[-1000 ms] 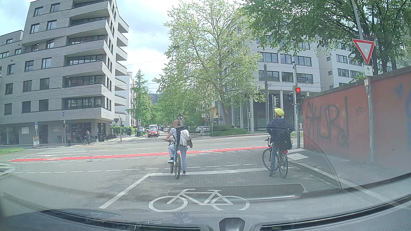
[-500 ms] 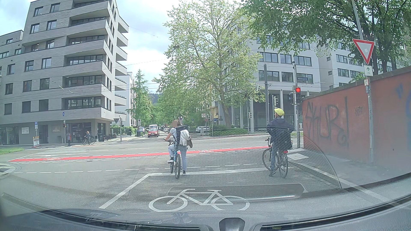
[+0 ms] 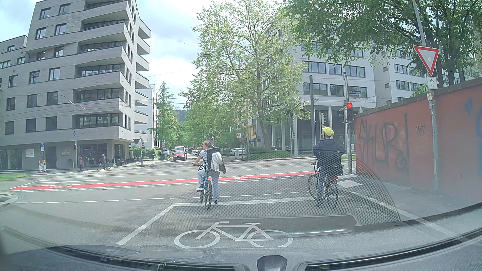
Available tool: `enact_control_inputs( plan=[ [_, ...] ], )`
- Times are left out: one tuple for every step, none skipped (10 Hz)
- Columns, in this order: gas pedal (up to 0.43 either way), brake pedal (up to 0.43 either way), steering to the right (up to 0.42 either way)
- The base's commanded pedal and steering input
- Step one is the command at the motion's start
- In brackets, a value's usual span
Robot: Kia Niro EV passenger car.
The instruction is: Follow the waypoints while adhering to traffic rules and regulations
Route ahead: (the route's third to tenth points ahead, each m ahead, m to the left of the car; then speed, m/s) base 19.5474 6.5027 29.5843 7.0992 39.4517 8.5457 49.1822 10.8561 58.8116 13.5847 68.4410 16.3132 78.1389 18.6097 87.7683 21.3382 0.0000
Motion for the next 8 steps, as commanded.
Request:
enact_control_inputs(
  plan=[
    [0.000,0.262,-0.016],
    [0.000,0.262,-0.015],
    [0.000,0.262,-0.015],
    [0.000,0.262,-0.016],
    [0.000,0.262,-0.016],
    [0.000,0.262,-0.016],
    [0.000,0.262,-0.015],
    [0.000,0.262,-0.016]
  ],
)
